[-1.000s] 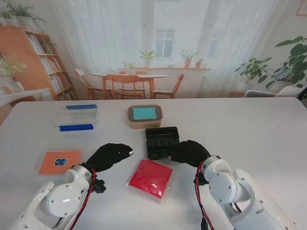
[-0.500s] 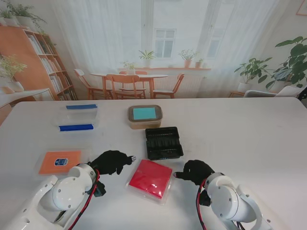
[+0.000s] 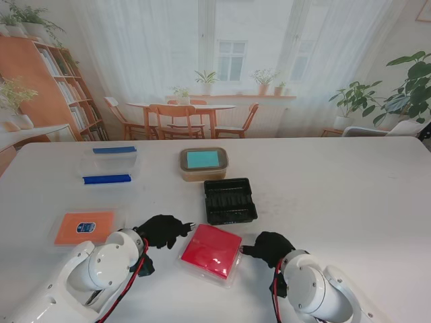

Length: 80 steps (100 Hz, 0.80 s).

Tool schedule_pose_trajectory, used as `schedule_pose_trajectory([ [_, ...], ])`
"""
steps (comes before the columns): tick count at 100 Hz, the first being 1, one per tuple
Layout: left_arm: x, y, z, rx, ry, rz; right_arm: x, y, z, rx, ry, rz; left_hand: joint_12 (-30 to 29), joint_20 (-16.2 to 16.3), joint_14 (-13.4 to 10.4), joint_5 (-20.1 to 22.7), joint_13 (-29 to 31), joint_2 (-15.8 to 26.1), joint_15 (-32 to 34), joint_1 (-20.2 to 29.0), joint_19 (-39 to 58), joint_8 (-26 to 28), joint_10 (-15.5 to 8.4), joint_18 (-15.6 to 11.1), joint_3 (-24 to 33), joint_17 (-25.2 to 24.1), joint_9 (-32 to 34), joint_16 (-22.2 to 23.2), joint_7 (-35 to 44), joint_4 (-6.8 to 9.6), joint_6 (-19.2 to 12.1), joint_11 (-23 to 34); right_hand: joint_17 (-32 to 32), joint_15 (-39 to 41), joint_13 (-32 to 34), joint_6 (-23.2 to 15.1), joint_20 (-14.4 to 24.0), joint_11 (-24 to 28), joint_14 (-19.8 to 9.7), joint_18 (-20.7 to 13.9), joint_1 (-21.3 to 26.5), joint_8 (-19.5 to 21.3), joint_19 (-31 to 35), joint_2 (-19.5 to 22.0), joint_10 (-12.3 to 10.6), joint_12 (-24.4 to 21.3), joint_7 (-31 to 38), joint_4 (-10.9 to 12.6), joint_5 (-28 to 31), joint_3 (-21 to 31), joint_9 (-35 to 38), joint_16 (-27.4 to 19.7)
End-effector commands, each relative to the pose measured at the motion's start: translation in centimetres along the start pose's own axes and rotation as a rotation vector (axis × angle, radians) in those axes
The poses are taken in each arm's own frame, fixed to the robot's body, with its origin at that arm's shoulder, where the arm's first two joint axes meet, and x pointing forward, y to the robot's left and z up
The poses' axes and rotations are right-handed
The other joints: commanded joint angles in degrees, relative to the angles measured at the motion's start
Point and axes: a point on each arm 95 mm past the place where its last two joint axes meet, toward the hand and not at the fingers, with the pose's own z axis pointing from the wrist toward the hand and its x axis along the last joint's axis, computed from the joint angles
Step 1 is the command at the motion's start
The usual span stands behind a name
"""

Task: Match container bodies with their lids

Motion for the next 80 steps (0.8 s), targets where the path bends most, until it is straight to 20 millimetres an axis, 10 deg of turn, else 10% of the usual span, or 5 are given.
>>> schedule_pose_trajectory([
  [1,-0.6,0.6,0.2,-0.008,-0.023,0.008,-0.2,-1.4,-0.1,0.05,-0.014,0.018,0.5,-1.0,3.6,-0.3,0.8,1.5,4.9,-2.7,12.6,0.5,-2.8,-9.5,-1.2,4.1,1.8,-0.4,0.1,-0.14,2.9,1.7,4.2,2.7,0.8,1.5,-0.5,2.0,2.5,-12.8,-1.1,-1.1,6.7,1.4,3.3,0.8,-1.7,1.7,-0.6,-1.0,-0.1,0.8],
  [80,-0.7,2.8,1.7,-0.07,-0.014,-0.059,1.2,-4.9,-0.1,0.123,-0.048,0.187,-0.3,-2.2,4.3,-0.3,0.5,1.6,4.2,-3.4,12.8,0.7,-2.2,-9.4,-1.2,3.7,1.7,-0.9,0.3,-0.06,3.0,0.9,5.5,3.1,1.3,2.2,-1.9,2.4,2.4,-13.7,-0.9,-1.5,7.7,2.2,3.8,1.2,-0.8,1.7,-1.2,-1.7,-0.2,0.5],
])
